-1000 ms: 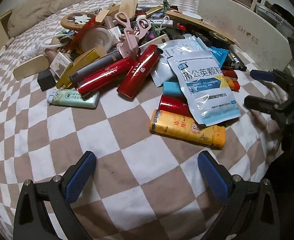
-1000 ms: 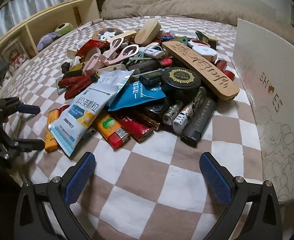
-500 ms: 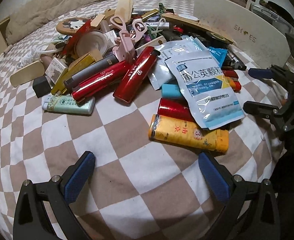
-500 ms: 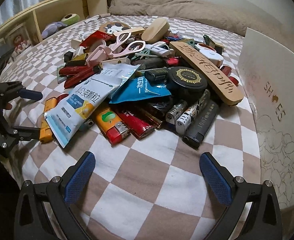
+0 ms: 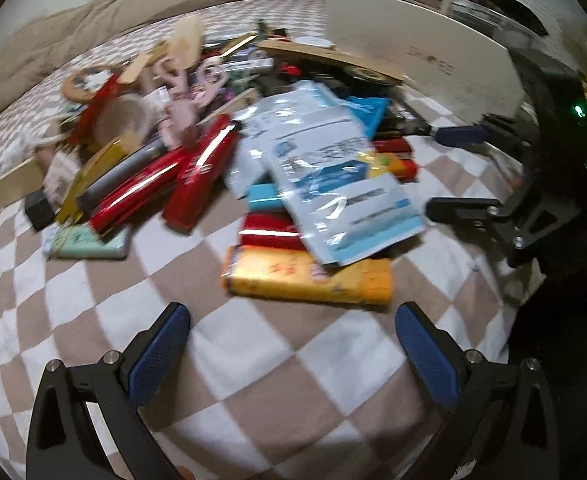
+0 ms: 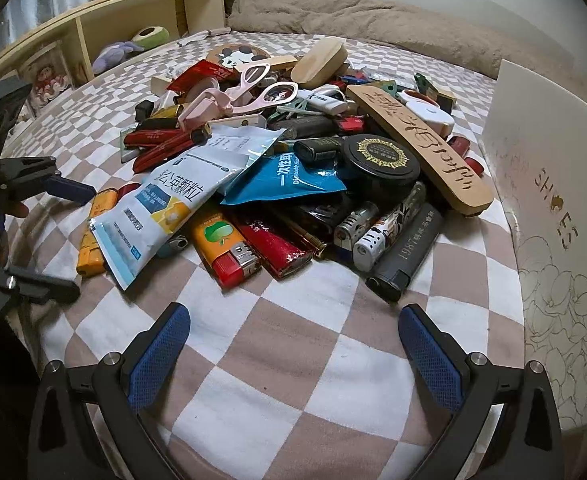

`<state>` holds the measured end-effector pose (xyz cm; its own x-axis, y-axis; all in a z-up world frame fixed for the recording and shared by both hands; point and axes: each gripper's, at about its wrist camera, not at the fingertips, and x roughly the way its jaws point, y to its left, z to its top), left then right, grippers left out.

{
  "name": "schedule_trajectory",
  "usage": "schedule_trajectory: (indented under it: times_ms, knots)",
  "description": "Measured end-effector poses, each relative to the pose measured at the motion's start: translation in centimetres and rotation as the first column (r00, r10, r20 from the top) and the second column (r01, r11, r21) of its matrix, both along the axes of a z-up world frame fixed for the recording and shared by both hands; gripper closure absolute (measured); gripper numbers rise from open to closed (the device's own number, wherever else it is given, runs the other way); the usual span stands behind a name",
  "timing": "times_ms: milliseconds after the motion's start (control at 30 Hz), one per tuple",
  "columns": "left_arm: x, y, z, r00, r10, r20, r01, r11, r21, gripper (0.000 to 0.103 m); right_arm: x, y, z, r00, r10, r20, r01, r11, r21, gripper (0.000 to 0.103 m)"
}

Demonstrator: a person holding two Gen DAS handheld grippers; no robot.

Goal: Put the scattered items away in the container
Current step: 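Lower the left tool toward the yellow lighter beside the pile, then close the left gripper on the yellow lighter and lift it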

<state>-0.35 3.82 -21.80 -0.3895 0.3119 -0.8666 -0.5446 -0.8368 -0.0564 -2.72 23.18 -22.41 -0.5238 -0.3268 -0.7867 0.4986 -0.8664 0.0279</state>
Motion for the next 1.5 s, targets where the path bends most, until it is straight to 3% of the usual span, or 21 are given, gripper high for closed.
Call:
schedule_trajectory:
  times_ms: [367,567,967,1500]
  knots:
    - [-1.1,1.4,-0.1,0.999,0.033,0.011,-0.034,0.999,0.014,0.0,0.1,-0.1,-0.2,1.0,-0.005,-0.024,0.005,1.0,0.0,0.0]
    - [-0.9,1.5,0.6,0.999,0.041,-0.018,-0.041,0.999,0.003,0.021,0.2,0.0,-0.2,0.999,-0.014,-0.039,0.013,1.0,-0.011,0.0]
    - [-0.6,0.3,0.6,0.998,0.055,-0.011,-0.055,0.998,-0.023,0.021,-0.1,-0.7,-0.4,0.997,-0.065,-0.035,0.066,0.998,0.026,0.0]
    - [-2.2,-5.3,0.3,0.997,0.057,-0.058,-0.062,0.993,-0.099,0.021,1.7,-1.0,0.5,0.977,-0.206,-0.063,0.207,0.978,0.003,0.0]
